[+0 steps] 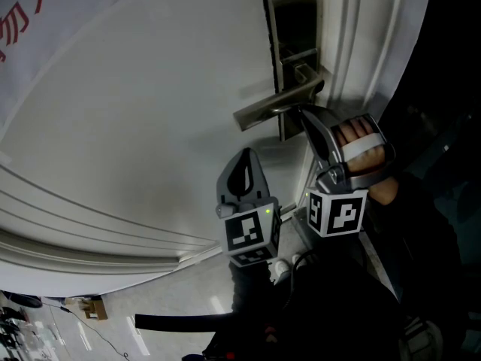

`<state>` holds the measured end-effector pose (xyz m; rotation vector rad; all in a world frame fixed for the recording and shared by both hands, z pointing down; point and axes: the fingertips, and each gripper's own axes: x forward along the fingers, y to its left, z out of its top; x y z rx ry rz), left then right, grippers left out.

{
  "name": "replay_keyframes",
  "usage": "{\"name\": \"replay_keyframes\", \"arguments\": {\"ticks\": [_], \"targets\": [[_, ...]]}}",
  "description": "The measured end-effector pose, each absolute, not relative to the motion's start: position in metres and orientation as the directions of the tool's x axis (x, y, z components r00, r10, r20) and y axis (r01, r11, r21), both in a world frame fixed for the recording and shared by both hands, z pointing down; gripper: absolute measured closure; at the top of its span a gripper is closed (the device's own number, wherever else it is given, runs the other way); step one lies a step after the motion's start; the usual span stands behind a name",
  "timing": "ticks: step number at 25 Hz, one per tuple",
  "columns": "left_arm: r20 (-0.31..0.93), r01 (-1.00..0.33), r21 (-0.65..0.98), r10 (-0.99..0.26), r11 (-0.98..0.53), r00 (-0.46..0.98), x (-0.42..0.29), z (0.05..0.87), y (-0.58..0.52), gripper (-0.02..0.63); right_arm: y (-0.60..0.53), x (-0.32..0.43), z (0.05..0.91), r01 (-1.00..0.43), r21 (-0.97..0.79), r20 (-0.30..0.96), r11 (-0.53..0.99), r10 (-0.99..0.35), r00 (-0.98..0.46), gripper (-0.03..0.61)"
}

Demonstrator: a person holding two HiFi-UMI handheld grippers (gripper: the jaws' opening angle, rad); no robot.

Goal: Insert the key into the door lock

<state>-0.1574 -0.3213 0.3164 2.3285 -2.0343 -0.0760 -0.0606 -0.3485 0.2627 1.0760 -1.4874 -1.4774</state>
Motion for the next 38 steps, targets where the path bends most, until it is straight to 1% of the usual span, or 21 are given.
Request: {"name": "replay_keyframes", "arguments": {"ticks": [38], "targets": [[-0.01, -0.986, 0.073, -0.989, -0.149, 0.149, -0.1544, 0.316, -0.3219, 0.612, -0.3525, -0.0631, 0.2625, -0.049, 0.998, -0.044, -0.029, -0.936, -0.349, 0.566]]}}
